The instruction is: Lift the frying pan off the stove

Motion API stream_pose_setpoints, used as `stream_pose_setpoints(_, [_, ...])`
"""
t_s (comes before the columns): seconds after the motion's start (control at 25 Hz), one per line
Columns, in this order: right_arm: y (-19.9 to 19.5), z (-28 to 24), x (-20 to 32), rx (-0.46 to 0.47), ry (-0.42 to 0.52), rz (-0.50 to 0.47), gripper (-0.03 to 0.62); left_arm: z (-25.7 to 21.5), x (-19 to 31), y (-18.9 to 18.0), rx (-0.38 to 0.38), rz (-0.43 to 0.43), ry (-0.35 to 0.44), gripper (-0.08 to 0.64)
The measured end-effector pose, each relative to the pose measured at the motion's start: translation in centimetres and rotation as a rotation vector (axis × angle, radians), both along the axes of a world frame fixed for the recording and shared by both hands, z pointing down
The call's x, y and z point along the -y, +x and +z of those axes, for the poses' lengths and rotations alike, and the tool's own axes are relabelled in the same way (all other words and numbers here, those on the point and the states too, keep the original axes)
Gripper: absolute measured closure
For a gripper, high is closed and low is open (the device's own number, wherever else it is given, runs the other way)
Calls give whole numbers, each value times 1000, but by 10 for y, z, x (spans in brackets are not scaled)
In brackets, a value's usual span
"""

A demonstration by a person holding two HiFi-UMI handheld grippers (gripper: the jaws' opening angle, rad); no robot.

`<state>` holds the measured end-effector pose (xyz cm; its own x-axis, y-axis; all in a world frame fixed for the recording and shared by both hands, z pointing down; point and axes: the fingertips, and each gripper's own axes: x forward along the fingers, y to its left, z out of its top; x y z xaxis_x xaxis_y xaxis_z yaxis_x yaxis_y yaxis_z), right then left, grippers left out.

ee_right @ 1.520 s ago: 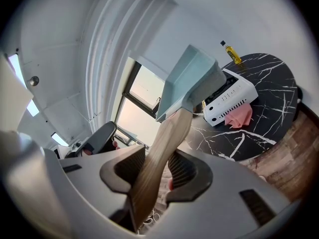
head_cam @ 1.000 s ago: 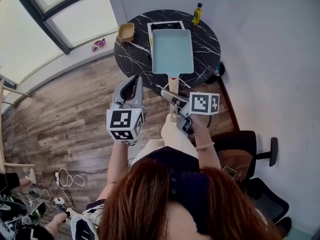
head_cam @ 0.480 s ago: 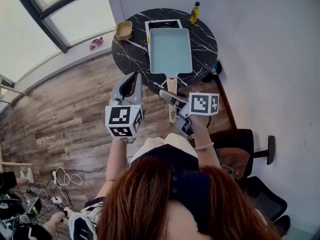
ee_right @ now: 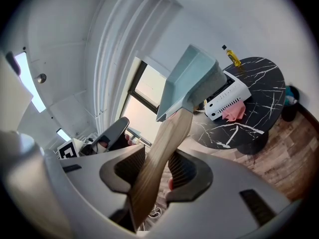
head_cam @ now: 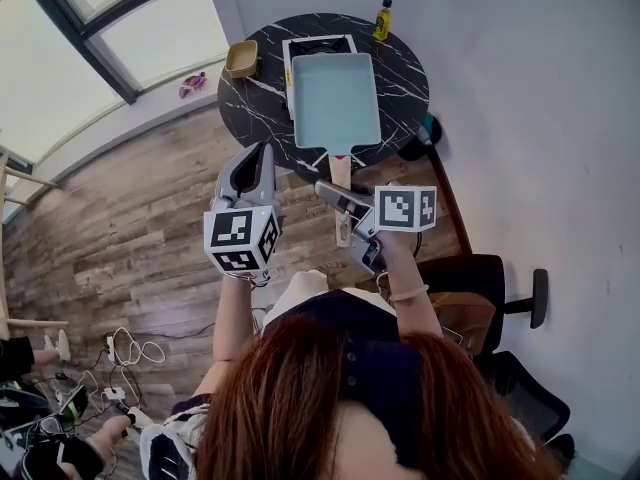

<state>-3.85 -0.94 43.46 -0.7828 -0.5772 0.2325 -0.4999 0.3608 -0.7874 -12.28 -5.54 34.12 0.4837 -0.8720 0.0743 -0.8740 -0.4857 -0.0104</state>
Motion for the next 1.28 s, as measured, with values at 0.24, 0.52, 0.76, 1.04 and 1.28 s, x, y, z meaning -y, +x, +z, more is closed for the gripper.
stream_pose_setpoints(0.24, [3,-4,-5,5,-17,-13,440,-2,1,3,-3,-12,-13,546])
stream_pose_setpoints(0.52, [3,-7,-6,-2,-29,-27,439,1,2,4,-4,-19,-34,546])
stream_pose_setpoints(0.76, [17,-10,-41,6,-13,-36,439,0,-34,17,7,-31,-21,546])
stream_pose_setpoints(1.04, [25,-13,-80,30,-1,-53,436,-4,-72,27,12,-39,-3,546])
stream_pose_setpoints(1.28, [36,-10,-108,27,10,-62,436,-1,-101,37,18,-45,6,546])
